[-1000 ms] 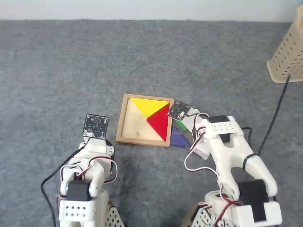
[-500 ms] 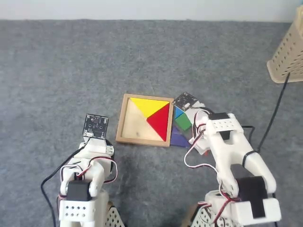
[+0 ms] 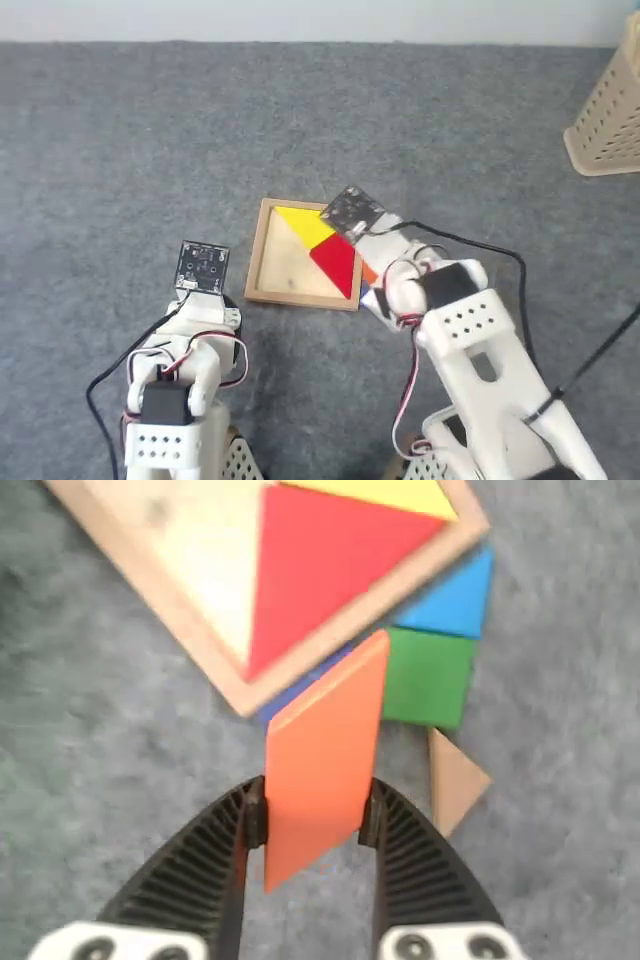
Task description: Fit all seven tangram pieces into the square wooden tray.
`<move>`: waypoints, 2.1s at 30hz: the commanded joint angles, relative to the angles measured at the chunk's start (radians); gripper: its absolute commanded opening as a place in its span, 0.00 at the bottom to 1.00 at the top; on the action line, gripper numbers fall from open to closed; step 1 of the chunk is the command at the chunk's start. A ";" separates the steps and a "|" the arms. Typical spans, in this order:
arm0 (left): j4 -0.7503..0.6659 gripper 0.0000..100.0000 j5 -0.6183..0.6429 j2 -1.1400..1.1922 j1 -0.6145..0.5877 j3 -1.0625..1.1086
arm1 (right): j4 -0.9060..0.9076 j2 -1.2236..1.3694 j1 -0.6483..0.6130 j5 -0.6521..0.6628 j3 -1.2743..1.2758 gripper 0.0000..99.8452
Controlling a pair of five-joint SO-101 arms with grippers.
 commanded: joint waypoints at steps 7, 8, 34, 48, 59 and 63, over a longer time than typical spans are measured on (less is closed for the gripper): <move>0.005 0.01 0.009 -0.003 -0.006 -0.005 | -0.016 0.263 -0.128 -0.075 -0.345 0.04; 0.005 0.01 0.009 -0.003 -0.006 -0.005 | -0.038 0.317 -0.137 -0.075 -0.373 0.04; 0.005 0.01 0.009 -0.003 -0.005 -0.005 | -0.275 1.053 -0.220 -0.123 -0.813 0.08; 0.005 0.01 0.009 -0.003 -0.005 -0.005 | -0.097 0.777 -0.208 -0.141 -0.740 0.15; 0.005 0.01 0.009 -0.003 -0.005 -0.005 | -0.239 0.255 0.013 -0.215 -0.172 0.05; 0.005 0.01 0.009 -0.003 -0.005 -0.005 | -0.280 0.302 -0.021 -0.226 -0.101 0.12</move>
